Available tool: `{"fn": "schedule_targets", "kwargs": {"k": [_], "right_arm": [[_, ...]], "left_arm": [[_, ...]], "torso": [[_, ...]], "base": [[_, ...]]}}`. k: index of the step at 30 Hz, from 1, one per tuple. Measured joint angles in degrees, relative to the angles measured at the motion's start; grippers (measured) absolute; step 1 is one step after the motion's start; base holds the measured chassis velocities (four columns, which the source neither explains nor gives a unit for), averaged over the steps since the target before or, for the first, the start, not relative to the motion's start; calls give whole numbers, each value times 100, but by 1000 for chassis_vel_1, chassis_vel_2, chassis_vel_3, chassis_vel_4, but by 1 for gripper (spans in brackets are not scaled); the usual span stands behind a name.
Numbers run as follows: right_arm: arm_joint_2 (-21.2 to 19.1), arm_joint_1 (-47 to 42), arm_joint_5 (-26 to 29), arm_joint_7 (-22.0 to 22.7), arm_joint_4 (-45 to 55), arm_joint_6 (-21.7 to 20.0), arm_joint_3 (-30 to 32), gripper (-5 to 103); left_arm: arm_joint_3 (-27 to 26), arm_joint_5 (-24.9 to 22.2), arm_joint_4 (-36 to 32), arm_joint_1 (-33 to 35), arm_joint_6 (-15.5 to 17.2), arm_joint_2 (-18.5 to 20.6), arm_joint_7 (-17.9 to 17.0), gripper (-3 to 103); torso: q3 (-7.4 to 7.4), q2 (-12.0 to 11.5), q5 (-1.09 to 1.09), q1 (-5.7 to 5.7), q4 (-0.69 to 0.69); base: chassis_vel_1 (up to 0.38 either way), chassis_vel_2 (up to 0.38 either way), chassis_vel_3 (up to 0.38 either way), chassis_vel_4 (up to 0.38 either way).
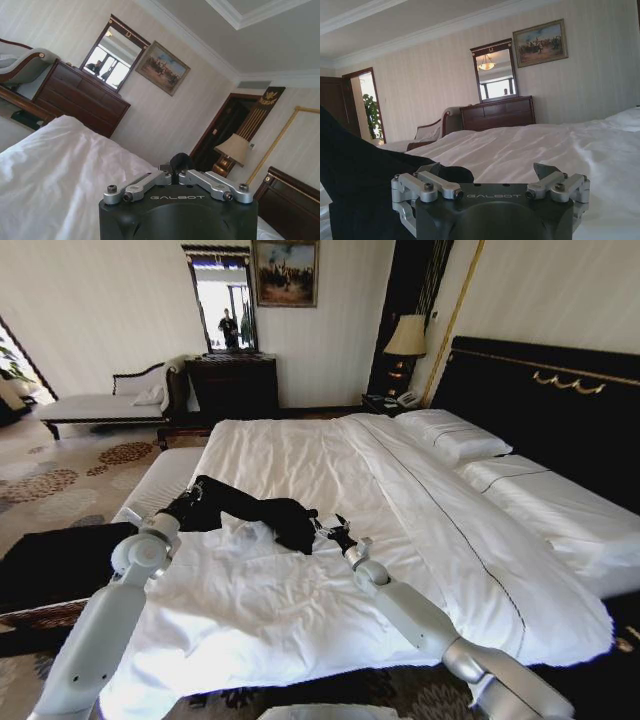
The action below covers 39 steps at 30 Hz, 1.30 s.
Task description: Fold the clothes on the bed and place them into the basket.
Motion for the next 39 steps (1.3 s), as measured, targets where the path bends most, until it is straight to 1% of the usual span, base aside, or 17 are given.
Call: {"fn": "schedule_targets", "kwargs": {"k": [3,4,6,8,9,11,16,18,21,22,24,26,28,30,31,36,39], "right_arm": [[-1,-124,-678,-27,168,258,4,100],[-1,-124,-678,-27,168,258,4,100],[57,-228,-1131,-197,257,553,3,100],[103,-326,-1324,-287,352,724,-1,100],[103,-326,-1324,-287,352,724,-1,100],[153,-532,-1532,-357,532,882,-2,100],[210,-825,-1628,-341,623,922,7,100],[233,-860,-1628,-314,623,927,15,100],[454,-1095,-1498,59,670,901,35,100],[454,-1095,-1498,59,670,901,35,100],[552,-1202,-1520,150,681,863,41,100],[609,-1328,-1714,169,682,853,71,100],[616,-1408,-1836,176,690,854,109,100],[658,-1524,-2176,192,701,865,165,100],[658,-1524,-2176,192,701,865,165,100],[808,-1530,-2672,225,623,928,116,100],[865,-1475,-2892,231,567,987,74,100]], "left_arm": [[-66,-214,-385,-41,26,96,-154,1],[-66,-214,-385,-41,26,96,-154,1],[-123,-403,-677,-69,52,171,-222,1],[-154,-514,-821,-91,52,228,-240,1],[-154,-514,-821,-91,52,228,-240,1],[-199,-738,-1011,-141,52,331,-255,1],[-319,-1024,-1204,-237,45,388,-253,1],[-354,-1034,-1224,-218,45,388,-252,1],[-945,-859,-1377,441,62,293,-181,1],[-945,-859,-1377,441,62,293,-181,1],[-1341,-669,-1361,911,60,206,-119,1],[-1503,-581,-1243,1177,32,147,-115,1],[-1506,-534,-1154,1229,12,127,-115,1],[-1463,-387,-972,1296,-18,58,-73,1],[-1463,-387,-972,1296,-18,58,-73,1],[-1503,-59,-551,1392,-71,-106,-66,1],[-1541,201,-74,1433,-168,-204,-123,1]], "torso": [[0,0,0,0,-2],[0,0,0,0,-2],[0,0,1,0,0],[0,0,0,0,0],[0,0,0,0,0],[0,0,0,0,1],[-1,0,0,0,-3],[-1,0,0,0,-4],[0,0,0,1,-1],[0,0,0,1,-1],[-1,0,-1,0,4],[-1,0,-1,-1,7],[-1,1,-1,-1,4],[-1,1,-2,-1,-6],[-1,1,-2,-1,-6],[0,0,0,1,-1],[0,0,0,0,1]], "base": [[0,0,0,0],[0,0,0,0],[0,0,0,0],[0,0,0,0],[0,0,0,0],[0,0,0,0],[0,0,0,0],[0,0,0,0],[0,0,0,0],[0,0,0,0],[0,0,0,0],[0,0,0,0],[0,0,0,0],[0,0,0,0],[0,0,0,0],[0,0,0,0],[0,0,0,0]]}}
